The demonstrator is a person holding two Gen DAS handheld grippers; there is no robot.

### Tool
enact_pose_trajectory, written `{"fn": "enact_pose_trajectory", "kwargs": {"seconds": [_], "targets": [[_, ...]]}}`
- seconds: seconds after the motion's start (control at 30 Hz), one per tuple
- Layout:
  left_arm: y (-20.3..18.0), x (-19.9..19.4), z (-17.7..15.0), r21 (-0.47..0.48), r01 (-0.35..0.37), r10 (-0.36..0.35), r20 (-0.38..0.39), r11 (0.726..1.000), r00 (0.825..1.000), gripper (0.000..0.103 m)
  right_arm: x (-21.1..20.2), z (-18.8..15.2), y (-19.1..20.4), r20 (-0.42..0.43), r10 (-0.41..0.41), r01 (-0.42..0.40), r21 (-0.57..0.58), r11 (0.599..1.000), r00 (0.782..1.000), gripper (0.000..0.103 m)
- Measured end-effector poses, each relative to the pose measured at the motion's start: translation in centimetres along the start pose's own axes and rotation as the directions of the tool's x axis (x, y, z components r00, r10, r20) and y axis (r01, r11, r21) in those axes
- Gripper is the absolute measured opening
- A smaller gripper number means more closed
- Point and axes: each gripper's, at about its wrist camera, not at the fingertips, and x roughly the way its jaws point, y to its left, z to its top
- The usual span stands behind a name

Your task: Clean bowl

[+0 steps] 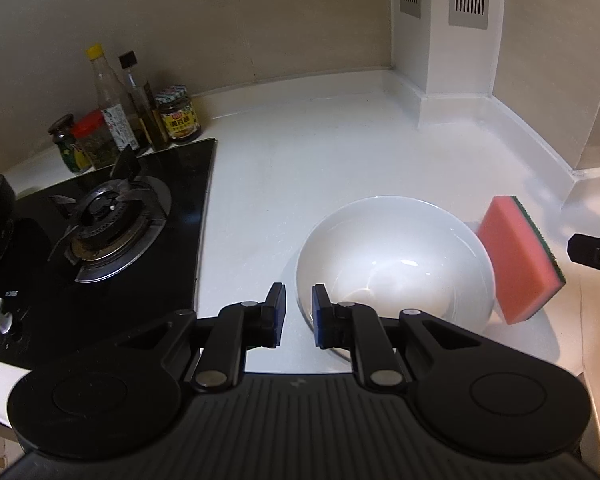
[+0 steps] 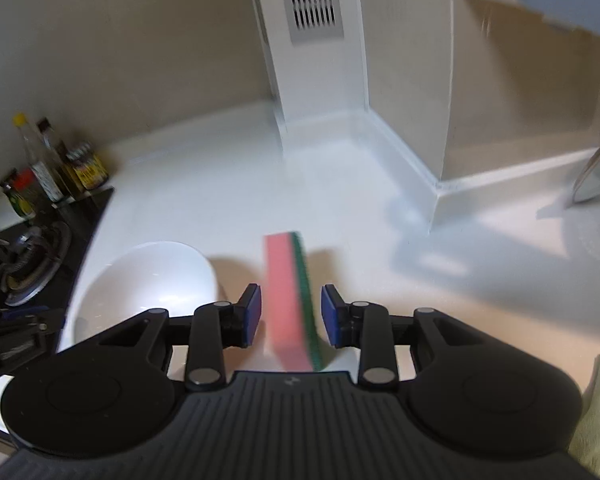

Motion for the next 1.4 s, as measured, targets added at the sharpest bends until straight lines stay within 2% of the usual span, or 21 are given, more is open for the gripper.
{"fn": "enact_pose_trajectory", "kwargs": {"seconds": [0.1, 0.3, 0.43, 0.5, 0.67, 0.87, 0.93, 1.03, 1.1, 1.4], "targets": [[-0.7, -1.8, -1.2, -0.03, -0.017, 0.017, 0.005, 0.999, 1.0, 0.016, -1.6, -1.6, 0.5, 0.042, 0.0, 0.002, -0.045, 0.999, 0.999, 0.028], [-2.0, -5.2, -4.6, -0.064, -0.025, 0.026, 0.016, 0.998, 1.0, 0.016, -4.0, -5.6, 0.8, 0.071, -0.004, 0.016, -0.173, 0.985, 0.998, 0.028], [-3.1, -7.1, -7.8, -0.063, -0.015, 0.014, -0.018, 0.998, 1.0, 0.016, -6.0, -8.5, 0.5, 0.133, -0.014, 0.045, -0.237, 0.971, 0.991, 0.028], [-3.3, -7.7, -8.7, -0.062, -0.024, 0.023, -0.024, 0.998, 0.999, 0.016, -7.5, -9.3, 0.1, 0.185, 0.003, 0.045, -0.257, 0.965, 0.983, 0.028], [-3.5, -9.9, -10.8, -0.094, -0.033, 0.031, -0.021, 0.995, 0.999, 0.016, -10.6, -9.9, -0.7, 0.247, 0.005, 0.071, -0.294, 0.953, 0.969, 0.028], [-3.0, -12.1, -12.1, -0.112, -0.059, 0.06, 0.004, 0.992, 0.998, 0.016, -12.1, -9.8, -0.6, 0.21, 0.06, -0.007, -0.245, 0.969, 0.976, 0.028], [-2.8, -12.4, -12.2, -0.116, -0.063, 0.064, 0.009, 0.991, 0.998, 0.016, -12.0, -9.8, -0.1, 0.203, 0.053, -0.006, -0.225, 0.974, 0.978, 0.028], [-2.5, -13.0, -12.4, -0.124, -0.069, 0.071, 0.017, 0.99, 0.997, 0.016, -11.0, -9.5, 0.6, 0.127, 0.041, -0.017, -0.179, 0.984, 0.991, 0.028], [-2.2, -13.3, -12.6, -0.126, -0.07, 0.074, 0.025, 0.99, 0.997, 0.016, -10.8, -9.6, 0.8, 0.107, 0.035, -0.017, -0.163, 0.986, 0.994, 0.028], [-2.2, -13.6, -12.8, -0.116, -0.07, 0.074, 0.028, 0.991, 0.997, 0.016, -11.0, -10.1, 1.2, 0.079, -0.004, 0.018, -0.179, 0.984, 0.997, 0.028]]}}
